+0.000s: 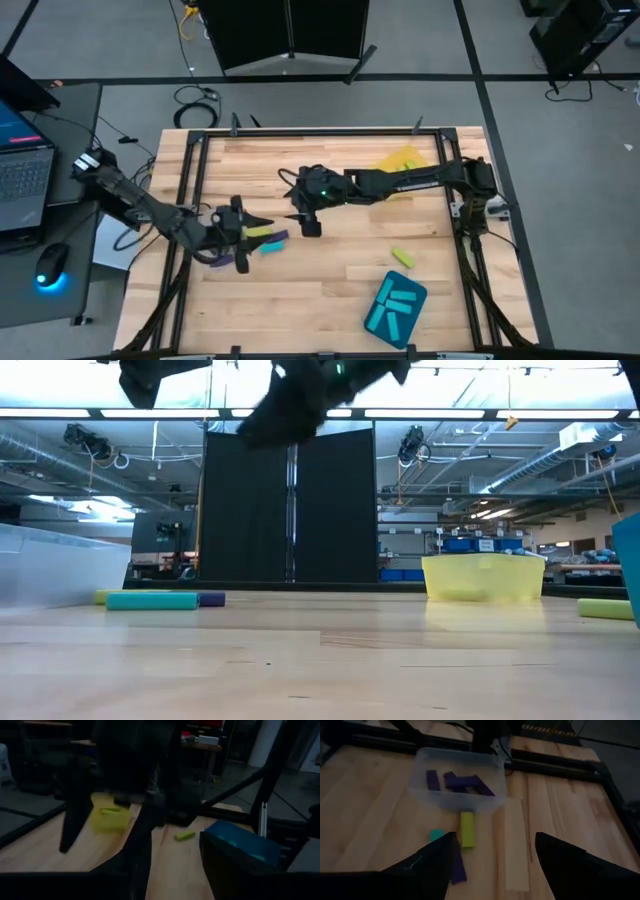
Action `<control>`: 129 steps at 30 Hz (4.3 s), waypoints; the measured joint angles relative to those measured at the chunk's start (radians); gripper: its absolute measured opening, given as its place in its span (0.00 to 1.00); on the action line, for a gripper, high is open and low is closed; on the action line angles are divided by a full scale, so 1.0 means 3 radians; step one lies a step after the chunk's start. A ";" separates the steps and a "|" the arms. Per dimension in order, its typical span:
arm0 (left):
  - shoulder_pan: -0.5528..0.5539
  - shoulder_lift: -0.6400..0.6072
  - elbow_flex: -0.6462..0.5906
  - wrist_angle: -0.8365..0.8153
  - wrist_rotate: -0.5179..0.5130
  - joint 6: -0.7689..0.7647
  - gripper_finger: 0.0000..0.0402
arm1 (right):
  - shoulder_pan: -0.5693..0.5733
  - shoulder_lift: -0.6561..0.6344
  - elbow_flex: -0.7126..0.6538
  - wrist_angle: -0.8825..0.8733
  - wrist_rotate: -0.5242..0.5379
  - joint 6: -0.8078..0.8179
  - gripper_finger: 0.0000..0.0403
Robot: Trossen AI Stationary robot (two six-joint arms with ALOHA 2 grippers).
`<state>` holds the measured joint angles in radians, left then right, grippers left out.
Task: Sort blocks
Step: Put the violet block into the transparent bin, then put the green block into the yellow bin
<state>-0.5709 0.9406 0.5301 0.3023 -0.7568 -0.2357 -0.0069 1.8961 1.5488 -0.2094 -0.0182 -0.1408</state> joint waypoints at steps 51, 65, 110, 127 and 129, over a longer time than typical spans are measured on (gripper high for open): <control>0.0004 -0.0759 0.0001 -0.0768 -0.0561 -0.0016 0.43 | -0.0082 0.1589 0.0538 0.0594 -0.0479 0.0190 0.68; 0.0004 -0.0761 0.0001 -0.0835 -0.0524 -0.0016 0.43 | -0.0126 0.1566 0.0536 0.0085 -0.0659 -0.0028 0.70; 0.0004 -0.1050 0.0003 -0.0329 -0.0492 0.0331 0.43 | 0.0265 0.2630 0.2399 0.1270 0.0148 0.0340 0.29; 0.0001 -0.1056 0.0004 -0.0310 -0.0427 0.0325 0.43 | 0.0218 0.2593 0.2578 0.1091 0.0381 0.0352 0.83; 0.0001 -0.1070 0.0004 -0.0319 -0.0411 0.0321 0.43 | 0.0218 0.2585 0.2535 0.1090 0.0347 0.0370 0.80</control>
<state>-0.5705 0.6196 0.5312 0.2065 -0.8800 -0.1393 0.0586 2.6715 2.3092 0.1177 0.0860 -0.0299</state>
